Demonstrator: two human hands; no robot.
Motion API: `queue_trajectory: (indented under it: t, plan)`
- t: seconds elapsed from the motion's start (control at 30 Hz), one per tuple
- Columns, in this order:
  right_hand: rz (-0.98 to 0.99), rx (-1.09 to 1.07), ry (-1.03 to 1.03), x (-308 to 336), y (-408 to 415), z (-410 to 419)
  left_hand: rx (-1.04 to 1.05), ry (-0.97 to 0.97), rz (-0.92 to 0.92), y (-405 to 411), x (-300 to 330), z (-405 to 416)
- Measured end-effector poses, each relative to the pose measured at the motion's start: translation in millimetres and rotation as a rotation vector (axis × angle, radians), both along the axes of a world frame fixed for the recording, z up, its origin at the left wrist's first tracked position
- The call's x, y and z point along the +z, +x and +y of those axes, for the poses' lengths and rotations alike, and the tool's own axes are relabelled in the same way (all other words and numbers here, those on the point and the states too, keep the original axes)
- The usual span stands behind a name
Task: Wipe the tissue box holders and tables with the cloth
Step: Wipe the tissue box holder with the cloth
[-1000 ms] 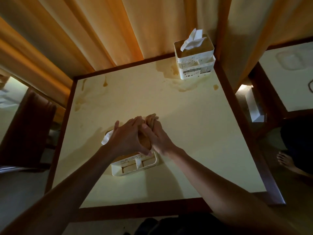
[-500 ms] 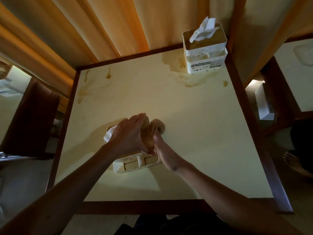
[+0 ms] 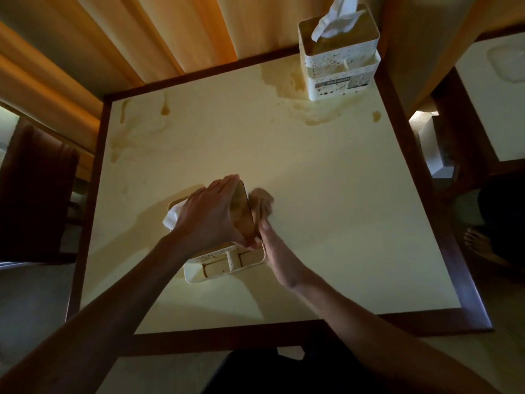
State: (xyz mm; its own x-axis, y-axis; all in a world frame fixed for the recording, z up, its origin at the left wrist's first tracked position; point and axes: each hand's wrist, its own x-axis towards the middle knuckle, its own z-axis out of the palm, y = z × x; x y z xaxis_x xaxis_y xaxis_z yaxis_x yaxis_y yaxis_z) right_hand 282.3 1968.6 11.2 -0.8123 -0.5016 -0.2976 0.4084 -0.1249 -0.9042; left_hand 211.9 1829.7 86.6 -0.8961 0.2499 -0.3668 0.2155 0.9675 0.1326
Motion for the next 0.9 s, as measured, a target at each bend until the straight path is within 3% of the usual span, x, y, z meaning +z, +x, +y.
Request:
queue_trajectory:
  t: [0.13, 0.4, 0.6, 0.73, 0.9]
  plan:
    - [0.0, -0.061, -0.017, -8, -27, -5, -0.001, -0.005, -0.013, -1, 2, 3]
    - [-0.233, -0.061, -0.001, -2, 49, 3, -0.009, -0.036, -0.038, -4, 2, 2]
    - [-0.037, -0.126, -0.11, 18, -20, -11, -0.015, 0.02, -0.005, -5, -2, -2]
    - [-0.047, -0.05, -0.063, -8, -18, -7, -0.04, -0.004, 0.0, -6, -2, -1]
    - [-0.213, -0.02, 0.075, -14, 38, 1, -0.033, -0.017, -0.02, -5, -2, -4]
